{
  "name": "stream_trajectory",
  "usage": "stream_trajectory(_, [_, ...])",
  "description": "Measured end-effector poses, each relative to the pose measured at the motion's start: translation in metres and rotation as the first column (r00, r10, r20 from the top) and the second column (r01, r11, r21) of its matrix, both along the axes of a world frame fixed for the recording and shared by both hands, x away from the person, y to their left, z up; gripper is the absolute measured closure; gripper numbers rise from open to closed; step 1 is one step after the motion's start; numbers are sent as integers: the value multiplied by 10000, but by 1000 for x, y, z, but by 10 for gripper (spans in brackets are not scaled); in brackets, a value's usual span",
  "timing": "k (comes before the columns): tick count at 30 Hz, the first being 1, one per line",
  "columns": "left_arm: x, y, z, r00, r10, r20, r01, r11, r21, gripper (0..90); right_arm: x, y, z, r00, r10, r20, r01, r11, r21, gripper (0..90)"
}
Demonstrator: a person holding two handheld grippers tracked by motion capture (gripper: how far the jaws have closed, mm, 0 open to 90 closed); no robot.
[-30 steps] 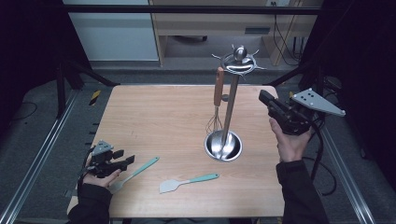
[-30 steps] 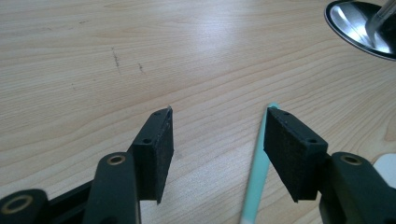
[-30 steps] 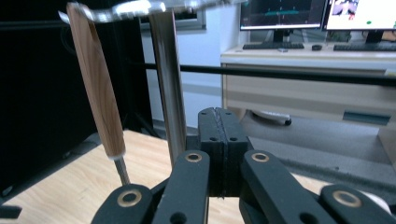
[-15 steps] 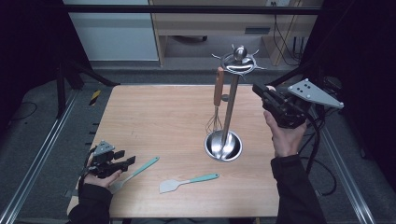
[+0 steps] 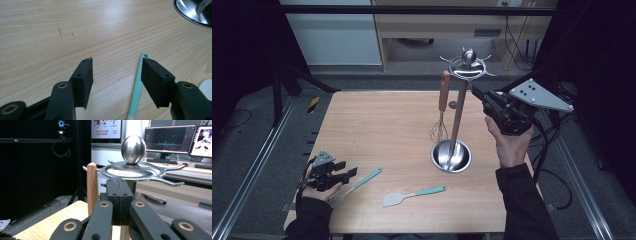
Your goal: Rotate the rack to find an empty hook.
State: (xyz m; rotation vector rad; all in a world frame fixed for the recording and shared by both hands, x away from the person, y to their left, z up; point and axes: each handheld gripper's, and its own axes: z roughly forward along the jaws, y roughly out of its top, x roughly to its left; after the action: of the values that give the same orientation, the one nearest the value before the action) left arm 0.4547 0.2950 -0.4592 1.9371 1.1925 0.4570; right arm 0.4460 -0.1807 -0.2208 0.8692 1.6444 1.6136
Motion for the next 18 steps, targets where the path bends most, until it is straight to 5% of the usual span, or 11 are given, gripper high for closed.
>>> stream_trajectory(18, [0, 0, -1, 10000, -32, -47, 32, 10000, 77, 428, 4, 18, -1, 9992, 353, -196, -357, 9992, -181, 900])
